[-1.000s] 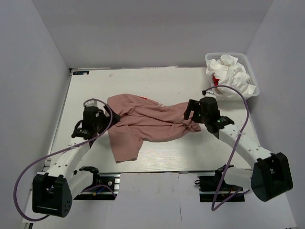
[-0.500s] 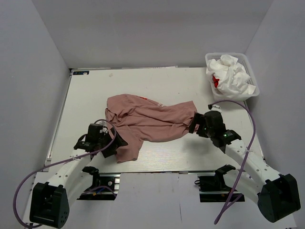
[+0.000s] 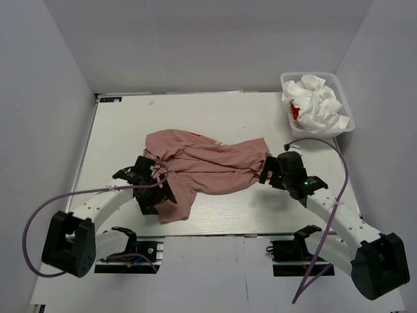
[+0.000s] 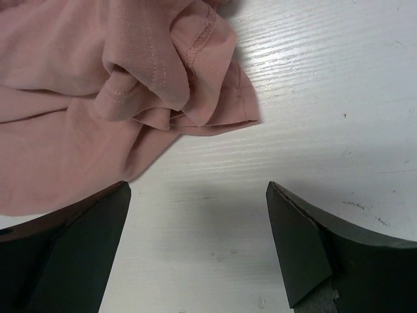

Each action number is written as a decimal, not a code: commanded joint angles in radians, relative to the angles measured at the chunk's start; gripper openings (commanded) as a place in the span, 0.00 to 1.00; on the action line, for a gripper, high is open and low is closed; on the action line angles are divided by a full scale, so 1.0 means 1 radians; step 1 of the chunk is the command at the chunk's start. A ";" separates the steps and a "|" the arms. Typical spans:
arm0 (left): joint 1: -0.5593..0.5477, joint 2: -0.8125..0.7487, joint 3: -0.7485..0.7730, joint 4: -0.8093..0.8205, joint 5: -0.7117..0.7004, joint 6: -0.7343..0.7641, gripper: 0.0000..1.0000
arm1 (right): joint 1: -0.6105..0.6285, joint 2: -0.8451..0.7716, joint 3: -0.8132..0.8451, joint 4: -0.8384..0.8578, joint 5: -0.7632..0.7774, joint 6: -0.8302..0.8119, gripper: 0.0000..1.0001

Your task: Fold and stack the t-shirts

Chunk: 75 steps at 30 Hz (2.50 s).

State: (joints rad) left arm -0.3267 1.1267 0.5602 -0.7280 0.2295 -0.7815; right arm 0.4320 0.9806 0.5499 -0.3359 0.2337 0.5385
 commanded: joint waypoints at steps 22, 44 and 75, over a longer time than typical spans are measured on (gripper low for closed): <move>-0.187 0.351 0.112 0.059 -0.041 0.013 0.00 | -0.003 0.079 -0.053 0.147 0.018 -0.081 0.90; -0.169 -0.054 0.012 0.038 -0.271 -0.004 0.00 | -0.001 0.506 0.194 0.072 0.082 -0.120 0.58; -0.169 -0.443 0.644 0.361 -0.685 0.218 0.00 | -0.001 -0.318 0.422 0.132 0.229 -0.117 0.00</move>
State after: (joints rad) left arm -0.4995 0.7185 1.1034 -0.4847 -0.3523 -0.6636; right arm 0.4332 0.6991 0.8753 -0.2665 0.2890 0.4023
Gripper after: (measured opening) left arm 0.032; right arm 0.019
